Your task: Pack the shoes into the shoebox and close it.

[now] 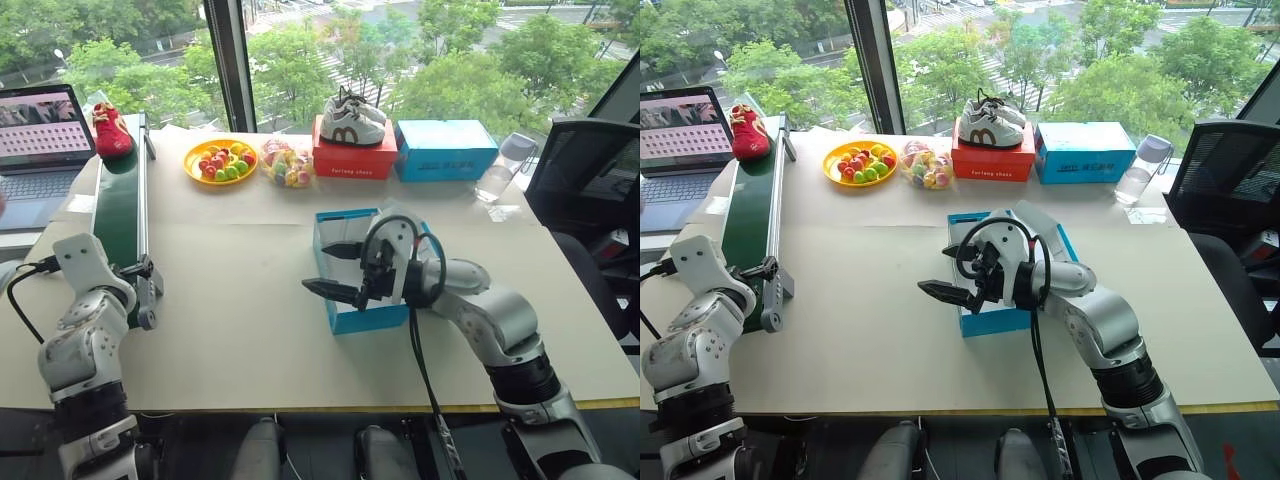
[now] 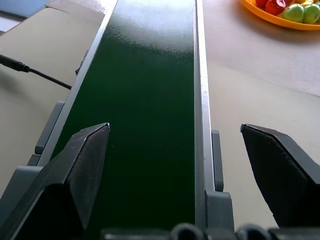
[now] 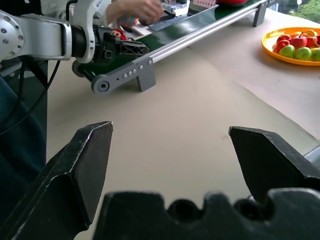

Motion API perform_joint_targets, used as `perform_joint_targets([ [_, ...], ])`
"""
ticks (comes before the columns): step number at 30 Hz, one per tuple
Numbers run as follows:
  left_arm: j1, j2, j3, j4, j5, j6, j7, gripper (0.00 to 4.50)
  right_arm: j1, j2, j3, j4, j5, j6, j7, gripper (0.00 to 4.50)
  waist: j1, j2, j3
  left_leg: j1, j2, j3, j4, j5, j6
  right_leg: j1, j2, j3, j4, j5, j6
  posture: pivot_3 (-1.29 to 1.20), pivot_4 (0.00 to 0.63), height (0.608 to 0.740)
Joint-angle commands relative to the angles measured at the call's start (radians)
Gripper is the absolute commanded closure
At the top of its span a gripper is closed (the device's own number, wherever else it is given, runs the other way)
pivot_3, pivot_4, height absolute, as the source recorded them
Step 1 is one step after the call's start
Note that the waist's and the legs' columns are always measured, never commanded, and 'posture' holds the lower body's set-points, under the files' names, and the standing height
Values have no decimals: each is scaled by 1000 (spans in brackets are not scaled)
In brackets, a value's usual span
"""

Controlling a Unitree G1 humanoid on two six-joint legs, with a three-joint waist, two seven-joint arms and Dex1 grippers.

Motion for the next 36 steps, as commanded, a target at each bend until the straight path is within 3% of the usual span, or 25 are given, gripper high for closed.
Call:
perform_joint_targets([
  [1,-15,26,23,-31,-8,21,12,0,1,21,-13,-19,-9,-28,-10,55,-1,0,0,0,0,0,0,0,0,0,0,0,0,0,0,0,150,733],
  [12,-48,62,21,5,-1,56,16,0,23,39,-33,-28,-23,-12,-40,55,-1,-1,0,0,0,0,0,0,0,0,0,0,0,0,0,0,150,733],
  [23,-114,194,-10,71,30,48,-28,0,52,60,-35,-39,-33,-13,-87,55,-3,-2,0,0,0,1,0,0,-1,-1,0,0,0,0,0,0,150,733],
  [36,-110,197,-14,61,35,49,-27,0,58,71,-33,-27,-47,-22,-104,55,-3,-2,0,0,0,1,0,0,-1,-1,0,0,0,0,0,0,150,733],
])
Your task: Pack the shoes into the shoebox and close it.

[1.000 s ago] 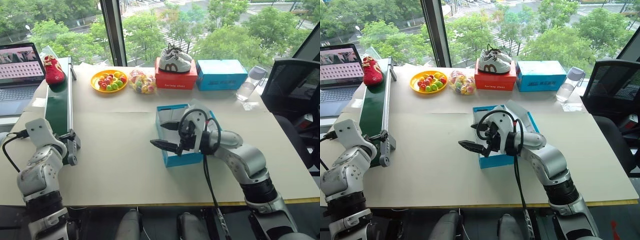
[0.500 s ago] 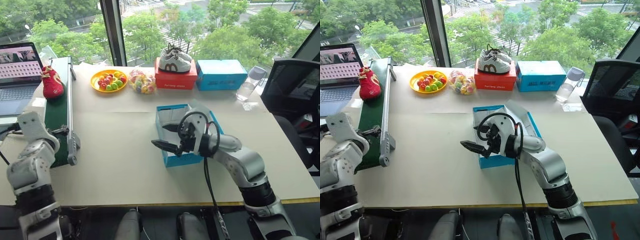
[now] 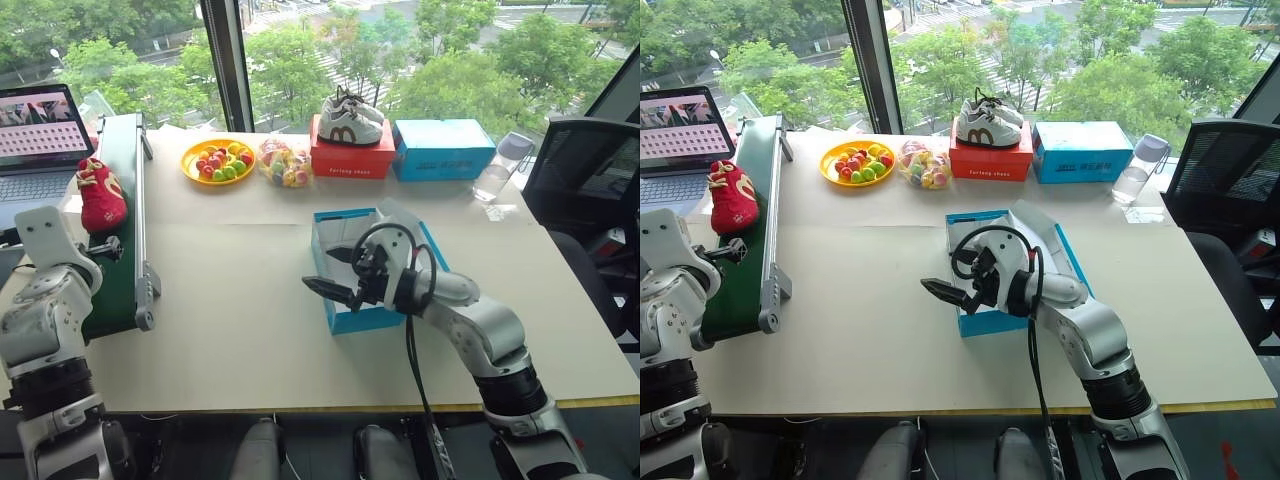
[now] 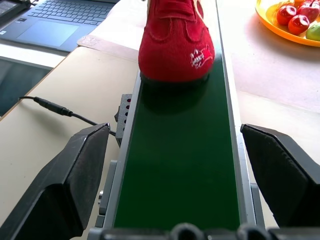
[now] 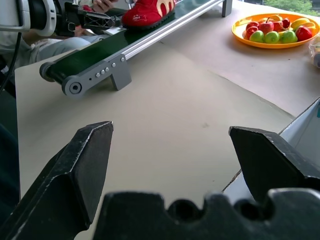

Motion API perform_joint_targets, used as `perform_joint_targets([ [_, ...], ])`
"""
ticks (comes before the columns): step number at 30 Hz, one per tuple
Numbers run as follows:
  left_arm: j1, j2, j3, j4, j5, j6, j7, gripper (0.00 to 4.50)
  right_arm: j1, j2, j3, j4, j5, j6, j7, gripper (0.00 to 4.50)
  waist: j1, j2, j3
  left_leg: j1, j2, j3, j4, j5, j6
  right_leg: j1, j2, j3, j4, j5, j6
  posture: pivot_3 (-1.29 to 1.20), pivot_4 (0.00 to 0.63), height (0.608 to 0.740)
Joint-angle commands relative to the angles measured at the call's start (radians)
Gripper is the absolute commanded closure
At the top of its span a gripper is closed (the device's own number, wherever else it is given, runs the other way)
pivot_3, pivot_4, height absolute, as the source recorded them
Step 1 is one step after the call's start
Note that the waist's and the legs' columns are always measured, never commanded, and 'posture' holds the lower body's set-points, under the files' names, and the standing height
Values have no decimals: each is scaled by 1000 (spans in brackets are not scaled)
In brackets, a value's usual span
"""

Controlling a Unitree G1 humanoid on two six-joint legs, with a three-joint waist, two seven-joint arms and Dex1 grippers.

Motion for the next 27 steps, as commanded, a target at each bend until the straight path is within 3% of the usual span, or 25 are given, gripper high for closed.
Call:
perform_joint_targets([
  [1,-9,14,1,-30,12,-13,1,0,3,3,-23,-24,0,-23,-1,55,0,0,0,0,0,0,0,0,0,0,0,0,0,0,0,0,150,733],
  [14,-3,5,14,-28,25,-12,29,0,10,3,-26,-17,-17,-24,-1,55,0,0,0,0,0,0,0,0,0,0,0,0,0,0,0,0,150,733],
  [18,-5,-10,19,-31,10,-10,20,1070,6,-3,-32,-16,-18,-24,-1,0,0,0,0,0,0,0,0,0,0,0,0,0,0,0,0,0,150,733],
  [23,-23,-33,43,-27,-4,20,33,2780,-4,-11,-43,-5,-23,-28,4,0,3,0,0,0,0,0,0,0,0,0,0,0,0,0,0,0,150,733],
  [27,-28,-34,48,-25,-6,27,41,2780,-9,-13,-50,3,-29,-32,7,0,6,0,0,1,0,0,1,0,0,0,0,0,2,0,0,0,150,733],
])
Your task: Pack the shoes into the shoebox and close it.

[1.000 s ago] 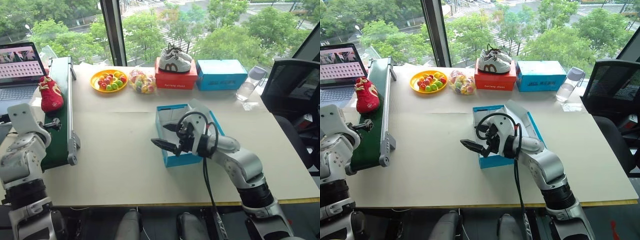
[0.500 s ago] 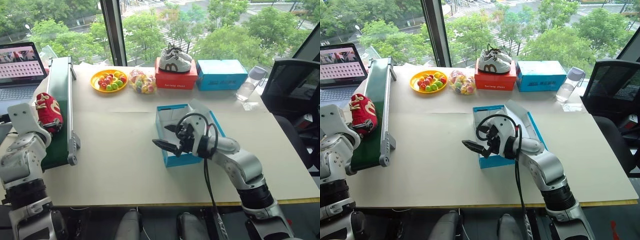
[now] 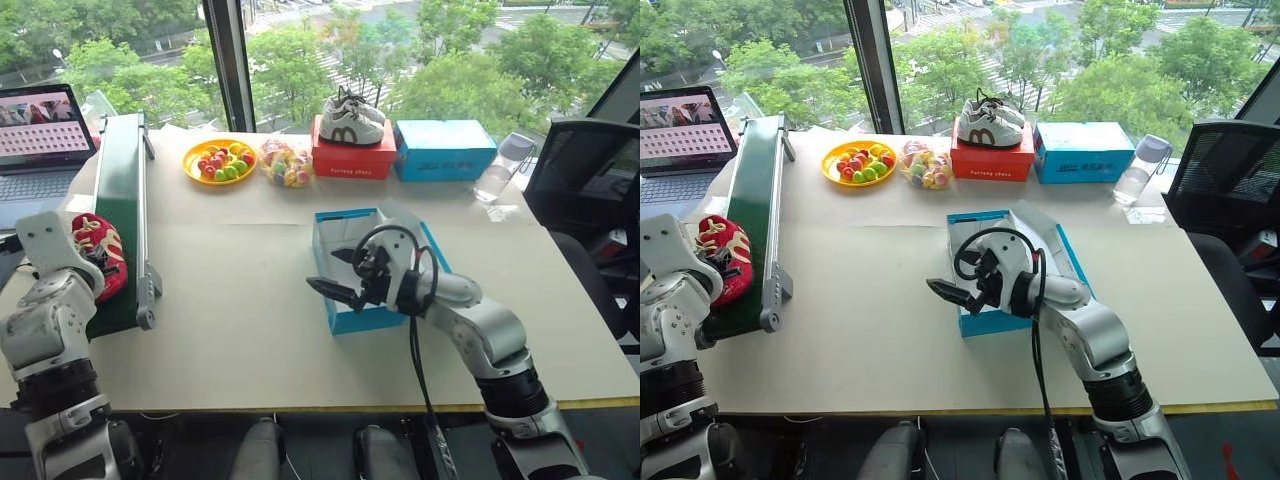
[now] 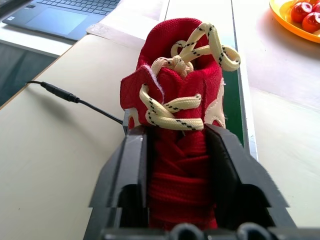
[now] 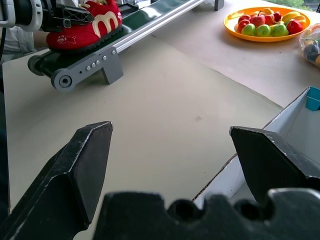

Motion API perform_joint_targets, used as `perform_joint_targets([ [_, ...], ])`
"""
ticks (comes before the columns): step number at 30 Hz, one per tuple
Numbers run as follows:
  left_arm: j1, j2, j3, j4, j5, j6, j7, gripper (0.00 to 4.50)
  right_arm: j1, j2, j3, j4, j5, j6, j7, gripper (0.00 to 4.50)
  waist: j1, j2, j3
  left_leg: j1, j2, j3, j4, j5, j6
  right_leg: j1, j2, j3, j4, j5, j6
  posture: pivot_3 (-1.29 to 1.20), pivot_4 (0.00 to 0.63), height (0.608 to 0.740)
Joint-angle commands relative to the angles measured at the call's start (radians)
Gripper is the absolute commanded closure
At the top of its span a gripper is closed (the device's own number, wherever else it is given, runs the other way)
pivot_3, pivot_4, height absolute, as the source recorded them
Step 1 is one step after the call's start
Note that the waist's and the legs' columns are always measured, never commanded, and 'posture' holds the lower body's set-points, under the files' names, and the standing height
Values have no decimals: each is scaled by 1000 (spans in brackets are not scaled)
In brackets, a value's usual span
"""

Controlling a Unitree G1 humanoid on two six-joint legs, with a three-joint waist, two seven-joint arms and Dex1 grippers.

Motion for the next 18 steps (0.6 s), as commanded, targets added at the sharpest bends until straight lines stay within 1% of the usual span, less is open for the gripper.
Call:
perform_joint_targets([
  [1,-18,3,17,-24,-4,3,9,2780,-21,-7,-36,-14,-2,-32,4,0,1,0,0,0,0,0,0,0,0,0,0,0,0,0,0,0,150,733],
  [7,-14,-5,22,-29,-10,-7,13,2780,-27,-2,-39,-5,-7,-35,2,0,3,0,0,0,0,0,0,0,0,0,0,0,0,0,0,0,150,733],
  [9,-10,-10,22,-34,-11,-17,10,3252,-28,-2,-40,-5,-9,-36,2,0,4,0,0,0,0,0,0,0,0,0,0,0,0,0,0,0,150,733],
  [10,-8,-12,21,-38,-13,-22,8,3403,-27,-2,-41,-5,-9,-35,2,0,4,0,0,0,0,0,0,0,0,0,0,0,0,0,0,0,150,733],
  [12,-7,-14,20,-42,-15,-27,7,4047,-27,-2,-41,-5,-11,-35,3,0,5,0,0,0,0,0,0,0,0,0,0,0,0,0,0,0,150,733],
  [13,-7,-14,19,-42,-16,-26,8,4245,-26,-2,-41,-6,-12,-34,4,0,5,0,0,0,0,0,0,0,0,0,0,0,0,0,0,0,150,733],
  [14,-8,-13,18,-41,-15,-23,8,4334,-26,-1,-42,-6,-12,-34,4,0,6,0,0,0,0,0,0,0,0,0,0,0,0,0,0,0,150,733],
  [18,-24,-26,16,-40,-18,-32,19,4347,-27,0,-43,-5,-16,-33,3,0,7,0,0,0,0,0,0,0,0,0,0,0,0,0,0,0,150,733],
])
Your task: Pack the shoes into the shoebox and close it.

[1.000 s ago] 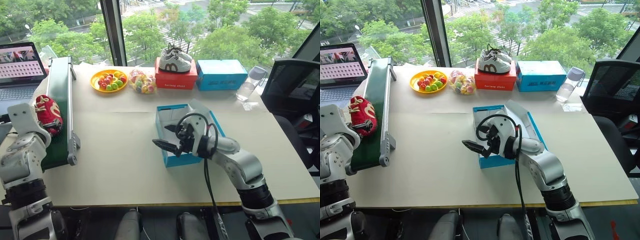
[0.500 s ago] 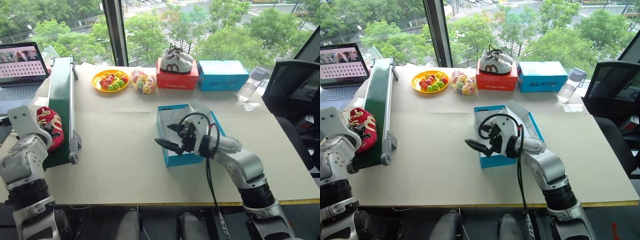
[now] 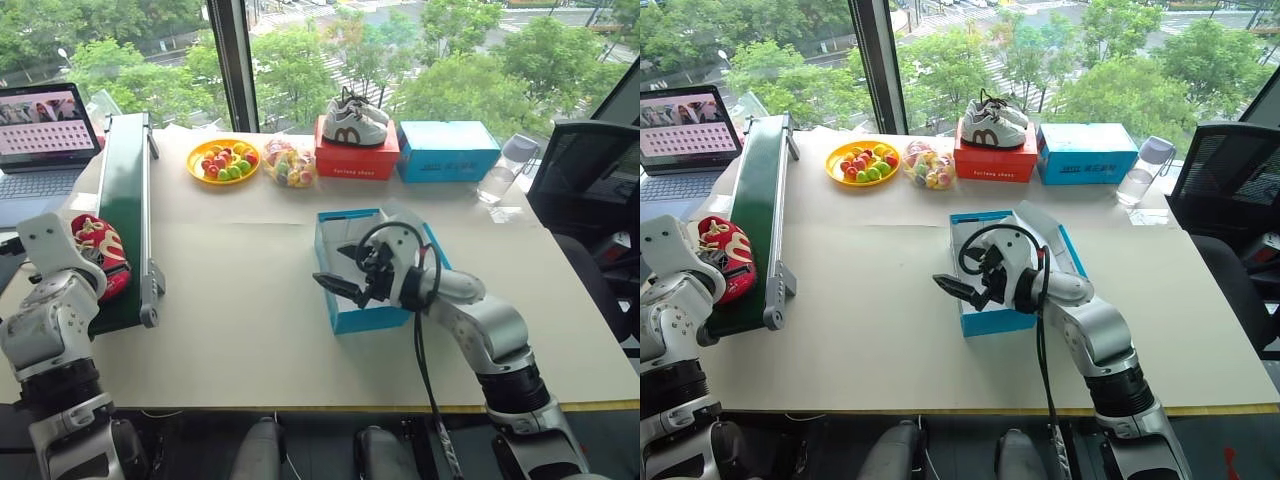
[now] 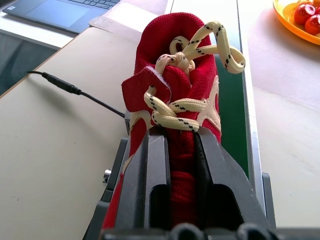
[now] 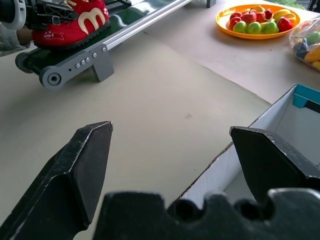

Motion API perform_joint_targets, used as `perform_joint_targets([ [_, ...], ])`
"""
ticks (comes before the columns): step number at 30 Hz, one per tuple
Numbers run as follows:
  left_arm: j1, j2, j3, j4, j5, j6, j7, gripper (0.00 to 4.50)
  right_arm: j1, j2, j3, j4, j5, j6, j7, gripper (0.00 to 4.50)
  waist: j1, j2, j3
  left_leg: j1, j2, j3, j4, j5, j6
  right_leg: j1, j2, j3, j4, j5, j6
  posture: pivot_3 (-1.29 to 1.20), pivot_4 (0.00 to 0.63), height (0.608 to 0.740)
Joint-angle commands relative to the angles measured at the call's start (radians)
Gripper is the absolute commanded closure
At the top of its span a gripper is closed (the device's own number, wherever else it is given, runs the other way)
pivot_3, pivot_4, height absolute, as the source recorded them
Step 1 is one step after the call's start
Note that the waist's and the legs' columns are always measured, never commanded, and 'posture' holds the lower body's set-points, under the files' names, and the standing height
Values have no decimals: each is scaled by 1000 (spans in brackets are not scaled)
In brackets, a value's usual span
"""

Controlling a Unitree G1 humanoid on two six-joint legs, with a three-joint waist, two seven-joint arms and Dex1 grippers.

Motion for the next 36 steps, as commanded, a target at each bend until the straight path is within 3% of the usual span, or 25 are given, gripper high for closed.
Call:
perform_joint_targets([
  [1,-29,-15,8,-41,-8,-41,8,4347,-15,1,-25,-22,3,-31,1,0,1,0,0,0,0,0,0,0,0,0,0,0,0,0,0,0,150,733],
  [4,-73,-64,16,-89,-52,-152,-19,4347,-17,6,-34,-14,5,-31,-2,0,9,0,0,0,0,0,0,0,0,0,0,-1,0,0,0,0,150,733],
  [8,-103,-105,-93,-229,-53,-385,-127,4347,-34,18,-54,9,1,-35,-23,0,12,-8,3,-3,1,0,1,0,0,0,0,-1,-2,1,0,0,150,733],
  [14,-98,-297,-215,-358,-257,-318,-193,4347,-148,136,-230,134,72,44,-217,0,10,-9,3,-3,-1,1,1,1,1,2,-1,1,-5,3,3,0,150,733],
  [17,-67,-412,-261,-383,-400,-254,-197,4347,-240,270,-432,194,305,254,-387,0,-5,-9,3,-2,0,1,0,4,7,1,0,2,-3,3,2,0,150,733],
  [24,-38,-464,-371,-405,-422,-232,-190,4347,-276,328,-546,167,494,487,-539,0,-13,-8,3,-2,0,1,1,5,7,1,1,2,-2,3,2,0,150,733],
  [36,-31,-492,-455,-361,-421,-242,-218,4347,-303,380,-610,145,671,520,-693,0,-14,-8,3,-2,0,1,1,5,8,1,1,2,-3,3,2,0,150,733],
])
